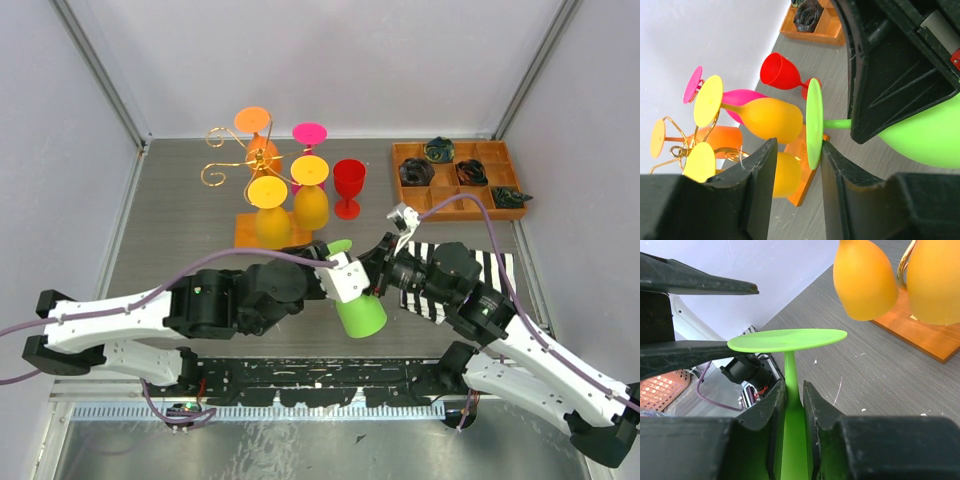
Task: Place the wine glass upside down on the wine glass rack
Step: Pick up the wine glass at the center of the board, then adjust the wine rack at the center of the board.
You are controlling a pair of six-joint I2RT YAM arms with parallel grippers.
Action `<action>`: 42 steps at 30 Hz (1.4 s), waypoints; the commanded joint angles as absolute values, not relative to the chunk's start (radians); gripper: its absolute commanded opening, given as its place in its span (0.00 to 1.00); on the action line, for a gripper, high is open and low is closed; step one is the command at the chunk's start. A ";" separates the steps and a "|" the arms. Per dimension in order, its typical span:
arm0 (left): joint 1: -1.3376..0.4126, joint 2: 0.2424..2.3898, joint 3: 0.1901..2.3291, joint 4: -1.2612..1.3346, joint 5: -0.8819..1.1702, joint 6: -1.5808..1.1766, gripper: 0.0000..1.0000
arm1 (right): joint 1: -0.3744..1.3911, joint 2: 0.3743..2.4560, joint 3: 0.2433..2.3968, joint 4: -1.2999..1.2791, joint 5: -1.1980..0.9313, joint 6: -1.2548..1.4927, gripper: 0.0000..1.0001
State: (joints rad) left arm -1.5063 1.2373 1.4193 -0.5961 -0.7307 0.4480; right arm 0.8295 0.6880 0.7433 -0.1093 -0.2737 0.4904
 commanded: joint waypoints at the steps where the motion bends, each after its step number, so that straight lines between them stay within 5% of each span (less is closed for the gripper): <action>1: -1.500 1.151 1.408 -0.535 -0.721 0.415 0.48 | 0.831 0.663 0.753 -0.161 -0.216 0.478 0.01; 14: -1.452 1.041 1.413 -0.519 -0.690 0.361 0.55 | 0.830 0.652 0.749 -0.167 -0.192 0.473 0.01; 31: -0.799 1.260 1.850 -0.848 -0.300 0.173 0.68 | 0.830 0.609 0.731 -0.189 -0.197 0.495 0.01; 42: -0.596 1.444 1.932 -0.899 -0.165 0.071 0.68 | 0.831 0.580 0.718 -0.213 -0.193 0.503 0.00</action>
